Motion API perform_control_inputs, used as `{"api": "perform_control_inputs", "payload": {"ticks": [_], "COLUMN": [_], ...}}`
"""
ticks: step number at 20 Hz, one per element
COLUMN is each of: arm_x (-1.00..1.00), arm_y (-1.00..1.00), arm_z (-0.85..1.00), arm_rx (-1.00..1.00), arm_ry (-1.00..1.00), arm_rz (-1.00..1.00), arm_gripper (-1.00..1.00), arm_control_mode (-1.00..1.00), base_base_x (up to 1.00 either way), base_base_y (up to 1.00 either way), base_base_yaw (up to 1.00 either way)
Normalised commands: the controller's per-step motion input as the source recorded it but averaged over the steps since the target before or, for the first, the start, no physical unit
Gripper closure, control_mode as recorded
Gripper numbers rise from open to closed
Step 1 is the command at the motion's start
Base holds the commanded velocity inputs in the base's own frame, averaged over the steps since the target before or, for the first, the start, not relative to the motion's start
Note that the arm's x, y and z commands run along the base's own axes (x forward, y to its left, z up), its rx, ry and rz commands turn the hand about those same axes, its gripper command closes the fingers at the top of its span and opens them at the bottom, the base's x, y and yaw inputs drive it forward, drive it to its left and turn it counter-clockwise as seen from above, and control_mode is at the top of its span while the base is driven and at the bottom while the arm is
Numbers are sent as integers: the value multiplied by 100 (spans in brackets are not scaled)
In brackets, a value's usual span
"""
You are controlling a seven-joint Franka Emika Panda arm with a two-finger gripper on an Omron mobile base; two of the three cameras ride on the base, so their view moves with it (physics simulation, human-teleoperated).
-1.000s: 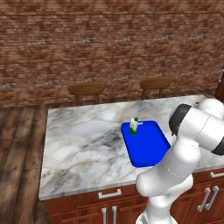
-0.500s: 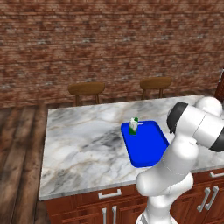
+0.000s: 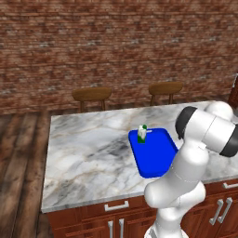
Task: Take out the milk from the fridge and place it on the tray on the counter. Then take the sugar cube near the tray and place it in the tray.
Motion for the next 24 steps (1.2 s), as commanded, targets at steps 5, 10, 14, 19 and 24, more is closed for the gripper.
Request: {"api": "perform_control_inputs", "payload": {"ticks": [5,10,14,19,24], "arm_x": [-7,-70,-98,-75,-37], "arm_y": [0,18,65,88,98], "arm_z": [-8,43,77,70,60], "arm_rx": [0,1,0,0,-3], "arm_ry": [-1,-5,-19,-19,-8], "arm_rz": [0,0,0,0,0], "arm_gripper": [100,100,100,100,100], "arm_control_mode": [-100,-100,-100,-100,-100], "base_base_x": [0,0,0,0,0], "base_base_y": [0,0,0,0,0], "base_base_yaw": [0,0,0,0,0]}}
